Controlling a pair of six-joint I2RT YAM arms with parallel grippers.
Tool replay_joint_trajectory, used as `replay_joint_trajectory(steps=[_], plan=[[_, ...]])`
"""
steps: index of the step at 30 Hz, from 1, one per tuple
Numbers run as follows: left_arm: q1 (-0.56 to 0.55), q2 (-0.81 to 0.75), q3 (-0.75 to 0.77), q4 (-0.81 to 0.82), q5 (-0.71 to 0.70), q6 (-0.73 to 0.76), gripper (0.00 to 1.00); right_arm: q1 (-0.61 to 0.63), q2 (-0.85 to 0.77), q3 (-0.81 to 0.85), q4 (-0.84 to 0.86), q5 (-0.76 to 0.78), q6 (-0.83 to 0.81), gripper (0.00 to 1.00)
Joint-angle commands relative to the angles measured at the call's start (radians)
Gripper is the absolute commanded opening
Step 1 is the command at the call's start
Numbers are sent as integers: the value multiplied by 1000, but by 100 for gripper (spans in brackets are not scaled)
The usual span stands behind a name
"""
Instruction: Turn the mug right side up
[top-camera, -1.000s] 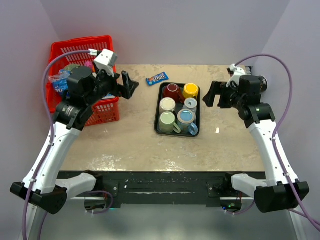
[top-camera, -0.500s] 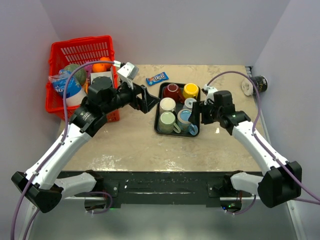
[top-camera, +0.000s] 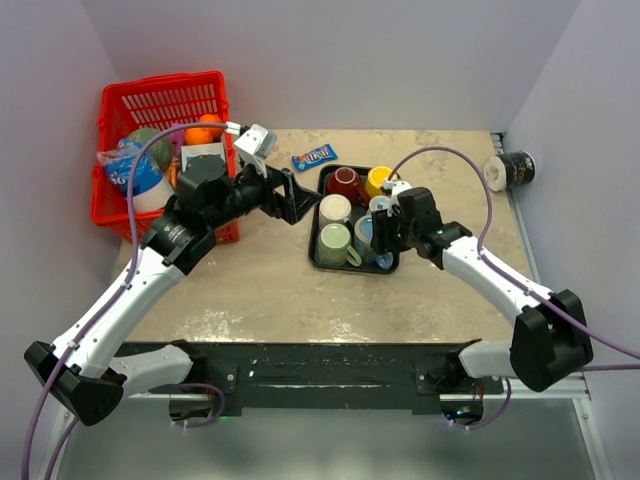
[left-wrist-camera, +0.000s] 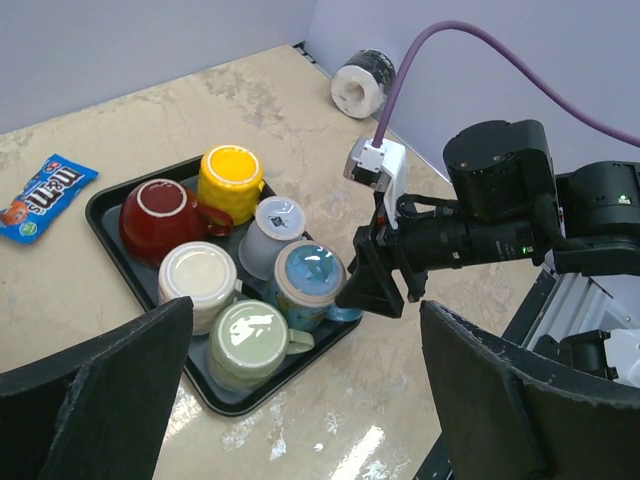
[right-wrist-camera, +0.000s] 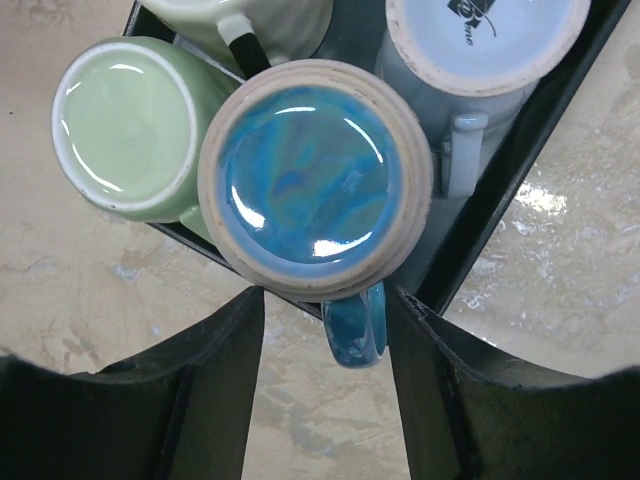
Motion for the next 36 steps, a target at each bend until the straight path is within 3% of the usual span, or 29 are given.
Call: replay_joint_trajectory(steps=[1, 3, 8, 12, 26, 32, 36], plan=[[-3, -3, -7, 41, -18, -20, 99, 22, 37, -6, 28, 77, -26, 54], [-1, -3, -8, 43, -19, -19, 99, 28, 43, -5, 14, 80, -26, 56], [-3, -5, -10, 37, -34, -17, 99, 39, 41, -8, -7, 79, -31, 75], [-3, 0, -20, 40, -36, -19, 99, 42, 52, -17, 8, 93, -26, 76], [-1, -14, -53, 32, -85, -45, 99, 74, 101, -65, 129, 214, 55, 54], [-3, -31, -68, 46, -93, -46, 99, 77, 46, -105, 195, 223, 61, 34], [-1, -31, -71, 44, -88, -48, 99, 77, 58, -83, 169, 208, 40, 8]])
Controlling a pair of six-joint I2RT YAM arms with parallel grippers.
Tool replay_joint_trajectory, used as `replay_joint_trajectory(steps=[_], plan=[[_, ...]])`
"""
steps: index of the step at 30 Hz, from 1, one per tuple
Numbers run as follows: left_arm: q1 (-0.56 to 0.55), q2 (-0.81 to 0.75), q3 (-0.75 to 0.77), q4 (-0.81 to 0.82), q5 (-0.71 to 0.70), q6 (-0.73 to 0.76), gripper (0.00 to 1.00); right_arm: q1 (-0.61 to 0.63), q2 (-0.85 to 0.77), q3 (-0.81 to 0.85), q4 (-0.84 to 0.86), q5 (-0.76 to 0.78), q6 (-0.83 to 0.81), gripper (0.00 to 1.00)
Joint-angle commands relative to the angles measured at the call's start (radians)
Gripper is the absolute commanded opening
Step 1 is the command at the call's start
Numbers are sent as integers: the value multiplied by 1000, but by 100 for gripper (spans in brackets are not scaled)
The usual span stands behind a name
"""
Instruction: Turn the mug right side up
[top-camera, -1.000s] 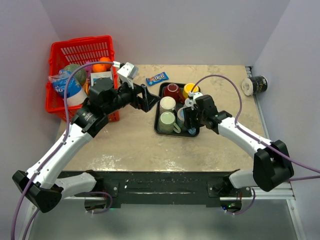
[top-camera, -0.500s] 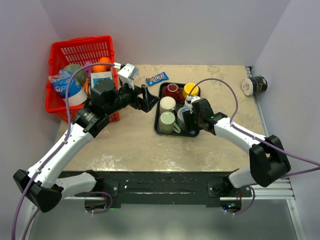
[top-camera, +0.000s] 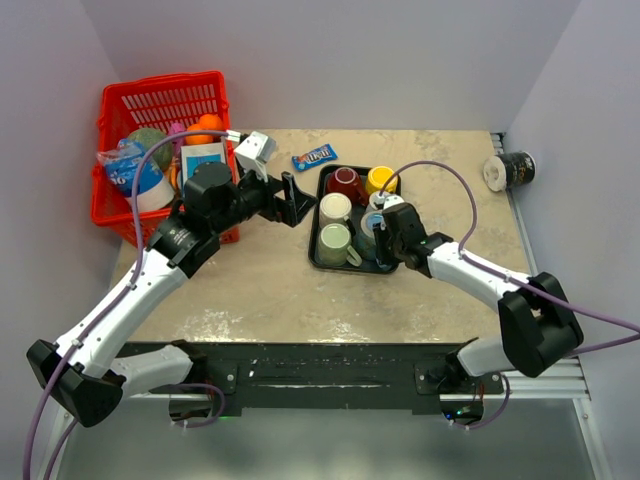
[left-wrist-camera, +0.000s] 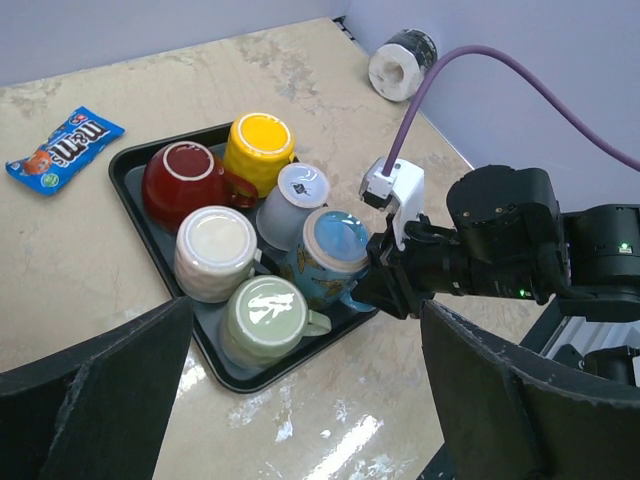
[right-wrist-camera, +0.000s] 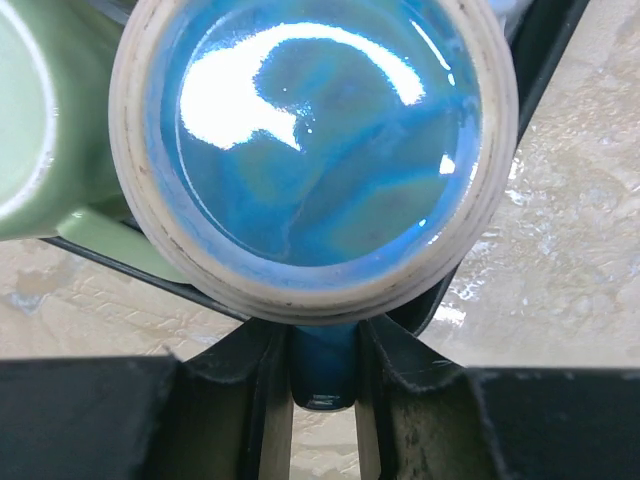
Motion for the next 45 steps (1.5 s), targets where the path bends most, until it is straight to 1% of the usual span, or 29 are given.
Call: replay_joint_trajectory(steps=[1, 2, 8, 12, 17, 23, 27, 29, 31, 35, 38, 39, 41, 42, 44, 45], plan=[[-3, -26, -7, 46, -5, -15, 99, -4, -27, 21, 46, 24, -15, 3], [-3, -28, -7, 46, -5, -16, 99, -4, -27, 21, 40, 18, -21, 0], [-3, -29, -17, 52, 10, -27, 99, -5, -70, 41, -3, -19, -38, 0], [-3, -32, -26, 58, 20, -36, 99, -4, -130, 68, -33, -48, -42, 0], [-3, -25, -14, 49, 47, -27, 99, -4, -217, 93, -64, -76, -10, 0], [-3, -28, -17, 52, 43, -35, 99, -4, -289, 154, -133, -48, 39, 0], [-3, -29, -22, 59, 62, -45, 99, -4, -329, 173, -144, -28, 109, 0], [-1, -28, -30, 62, 73, -51, 99, -4, -354, 188, -141, -33, 171, 0], [-3, -28, -34, 72, 116, -55, 99, -5, -368, 200, -130, -51, 240, 0], [-1, -31, -66, 111, 165, -100, 99, -5, -408, 298, -107, -80, 333, 0], [-1, -31, -114, 197, 220, -171, 99, -4, -421, 367, -90, -96, 360, 0], [-1, -29, -131, 284, 269, -221, 99, -5, -423, 378, -82, -108, 369, 0], [-3, -28, -192, 378, 318, -287, 99, -4, -426, 401, -49, -120, 378, 0], [-3, -25, -219, 508, 364, -377, 99, -4, -428, 404, -37, -129, 390, 0], [-12, -20, -313, 671, 398, -479, 99, -4, -429, 411, 0, -130, 404, 0], [-18, -15, -341, 825, 412, -560, 99, -4, -431, 412, 13, -130, 419, 0]])
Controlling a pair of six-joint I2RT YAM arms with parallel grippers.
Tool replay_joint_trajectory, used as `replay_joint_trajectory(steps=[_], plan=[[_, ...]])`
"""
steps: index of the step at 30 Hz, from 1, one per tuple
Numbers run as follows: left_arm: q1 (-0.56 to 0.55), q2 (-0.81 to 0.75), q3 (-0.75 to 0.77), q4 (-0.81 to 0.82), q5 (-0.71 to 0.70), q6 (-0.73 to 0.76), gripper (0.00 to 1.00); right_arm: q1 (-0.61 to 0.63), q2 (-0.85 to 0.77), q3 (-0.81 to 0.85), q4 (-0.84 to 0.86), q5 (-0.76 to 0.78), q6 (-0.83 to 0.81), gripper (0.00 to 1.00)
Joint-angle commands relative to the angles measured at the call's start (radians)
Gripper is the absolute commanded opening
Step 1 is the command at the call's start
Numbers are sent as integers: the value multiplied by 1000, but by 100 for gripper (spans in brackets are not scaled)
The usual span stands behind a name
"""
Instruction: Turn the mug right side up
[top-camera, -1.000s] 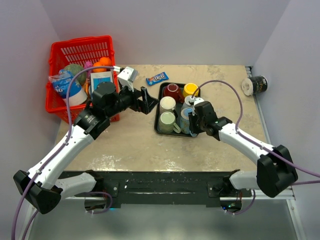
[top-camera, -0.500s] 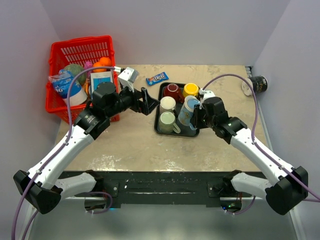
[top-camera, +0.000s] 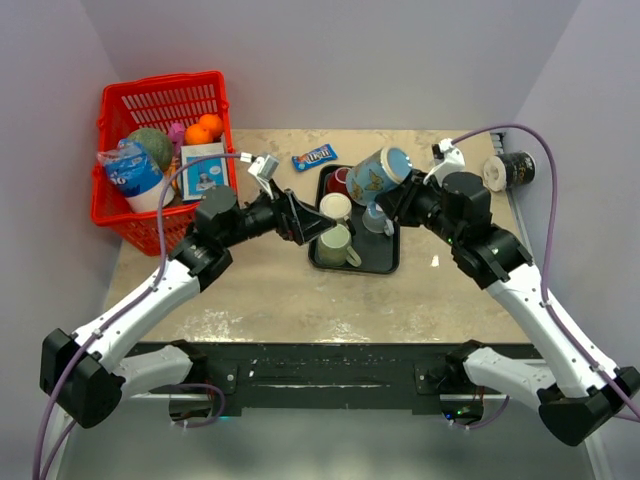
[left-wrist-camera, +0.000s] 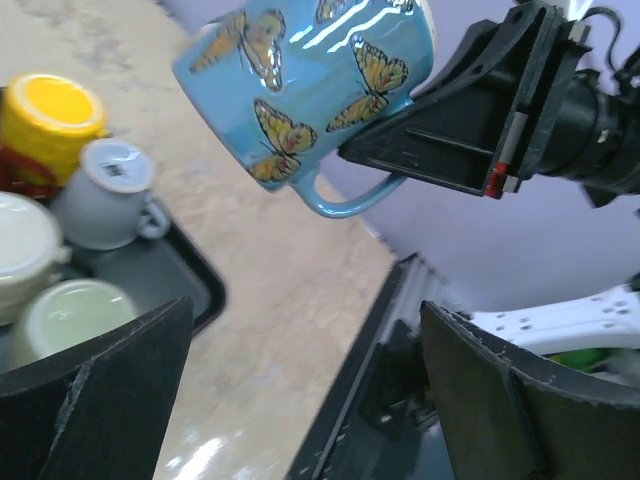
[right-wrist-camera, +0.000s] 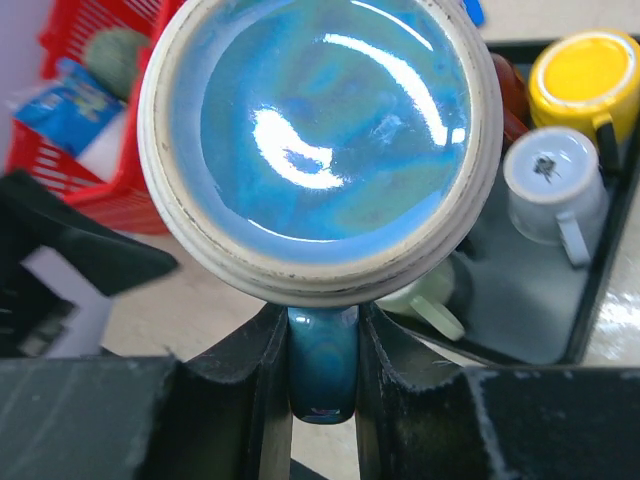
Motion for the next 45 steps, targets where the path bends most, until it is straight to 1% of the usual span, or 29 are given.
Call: replay_joint_trajectory(steps=[1, 3, 9, 10, 13, 16, 19, 21, 23, 28, 30, 32, 35, 36, 38, 41, 42, 44, 45], plan=[[-25, 1, -141, 521, 132, -307, 99, -1, -47, 74, 237, -49, 78, 0], [-33, 12, -160, 634, 119, -352, 99, -2, -52, 70, 265, -59, 98, 0], [-93, 47, -152, 753, 76, -357, 99, -2, -70, 68, 382, -137, 157, 0], [-108, 57, -140, 757, 69, -361, 99, -2, -73, 65, 418, -148, 163, 0], [-131, 101, -120, 794, 65, -380, 99, -2, -81, 65, 437, -172, 186, 0], [-140, 127, -105, 817, 34, -395, 99, -1, -96, 54, 509, -186, 206, 0], [-142, 135, -85, 806, -3, -386, 99, -1, -104, 50, 547, -207, 213, 0], [-142, 132, -60, 753, -35, -352, 99, -2, -105, 48, 572, -229, 227, 0], [-143, 143, -30, 751, -36, -347, 99, -1, -108, 40, 610, -264, 236, 0], [-142, 175, 25, 817, -12, -380, 97, -2, -105, 28, 653, -323, 241, 0], [-142, 195, 35, 851, -4, -409, 93, -1, -104, 22, 672, -350, 250, 0], [-142, 211, 39, 875, -1, -433, 86, -2, -104, 11, 707, -373, 258, 0], [-142, 233, 44, 927, 13, -485, 73, -1, -104, -2, 736, -381, 259, 0], [-142, 239, 45, 955, 20, -510, 67, -2, -102, -7, 745, -390, 258, 0], [-142, 259, 52, 984, 26, -538, 64, -1, -101, -25, 776, -399, 261, 0], [-142, 299, 65, 1070, 51, -613, 63, -2, -104, -62, 837, -416, 276, 0], [-142, 305, 70, 1107, 57, -645, 59, -2, -104, -68, 851, -422, 279, 0], [-142, 325, 70, 1136, 60, -673, 55, -2, -102, -75, 857, -424, 279, 0], [-142, 330, 70, 1159, 63, -692, 49, -1, -102, -76, 859, -424, 272, 0]])
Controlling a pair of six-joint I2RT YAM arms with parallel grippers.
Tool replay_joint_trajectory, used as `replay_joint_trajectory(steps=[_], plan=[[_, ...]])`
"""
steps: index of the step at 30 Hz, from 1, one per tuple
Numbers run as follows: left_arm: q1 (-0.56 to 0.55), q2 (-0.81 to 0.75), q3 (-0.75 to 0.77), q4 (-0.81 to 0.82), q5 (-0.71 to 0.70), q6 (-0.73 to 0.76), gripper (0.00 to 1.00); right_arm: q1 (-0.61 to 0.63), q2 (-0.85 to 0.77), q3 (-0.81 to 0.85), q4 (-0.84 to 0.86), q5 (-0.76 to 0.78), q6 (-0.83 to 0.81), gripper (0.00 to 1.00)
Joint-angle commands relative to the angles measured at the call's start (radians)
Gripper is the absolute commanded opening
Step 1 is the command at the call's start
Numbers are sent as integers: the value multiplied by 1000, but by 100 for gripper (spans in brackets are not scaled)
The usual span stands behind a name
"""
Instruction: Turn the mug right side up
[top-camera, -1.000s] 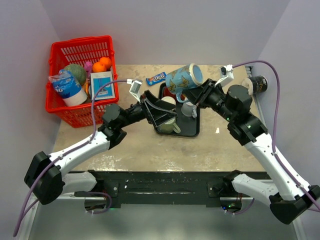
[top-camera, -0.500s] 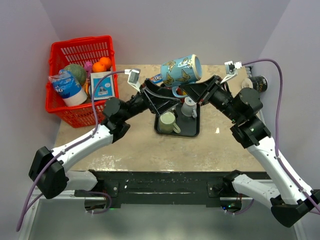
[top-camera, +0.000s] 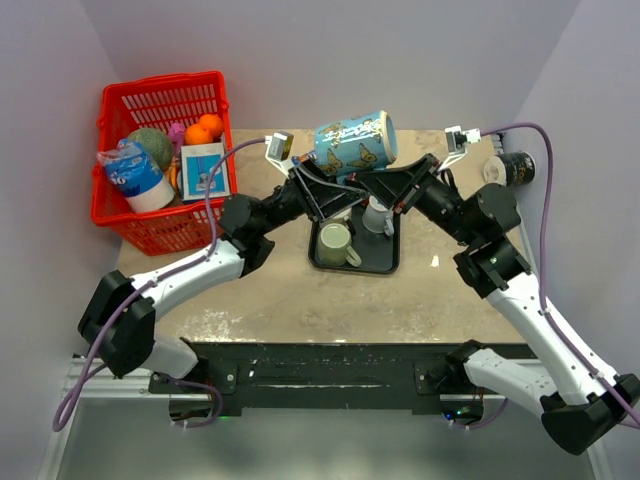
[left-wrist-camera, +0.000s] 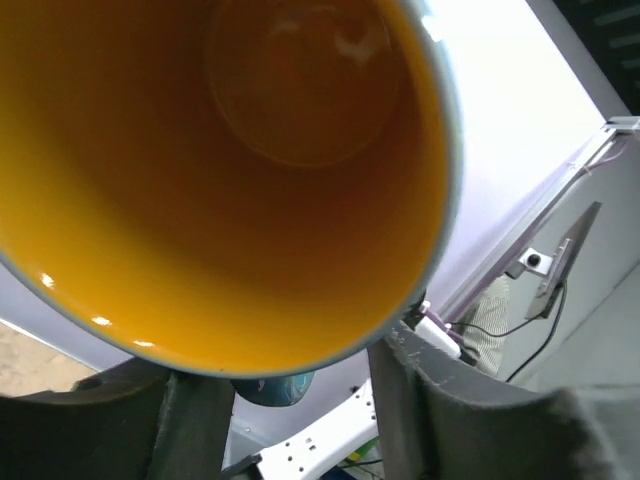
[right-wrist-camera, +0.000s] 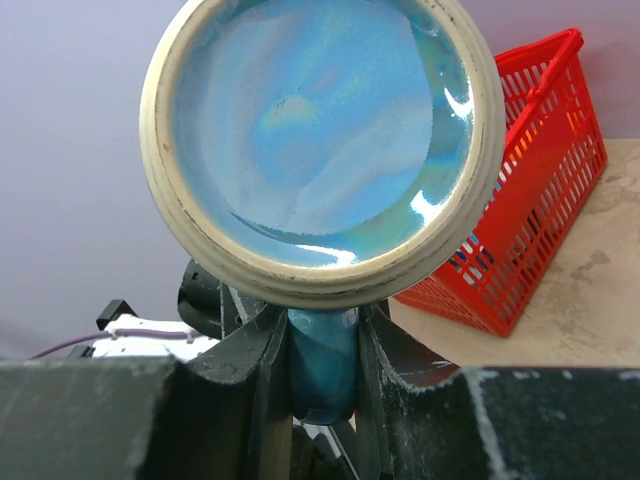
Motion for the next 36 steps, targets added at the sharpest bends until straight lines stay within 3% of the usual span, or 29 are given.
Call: replay_joint_trajectory(steps=[1, 11, 22, 23, 24, 26, 27, 30, 36], plan=[[-4, 25, 50, 182, 26, -105, 45, 0, -40, 12, 208, -34, 6, 0], [-4, -6, 47, 70, -9, -28, 0, 1, -56, 18, 123, -21, -66, 0], [-4, -80, 31, -56, -85, 84, 0, 1, -66, 21, 18, 24, -102, 0], [-4, -84, 31, -94, -94, 102, 0, 0, -67, 20, 15, 29, -102, 4], [-4, -89, 31, -111, -106, 113, 0, 0, -72, 17, 15, 35, -100, 17], [-4, -103, 30, -155, -120, 139, 0, 1, -72, 10, 11, 50, -100, 26], [-4, -106, 27, -163, -129, 147, 0, 0, -73, 9, 10, 55, -98, 44], [-4, -118, 16, -189, -144, 164, 0, 1, -78, -3, 17, 70, -88, 62], [-4, -138, 13, -241, -169, 202, 0, 1, -81, -14, 21, 79, -85, 71]])
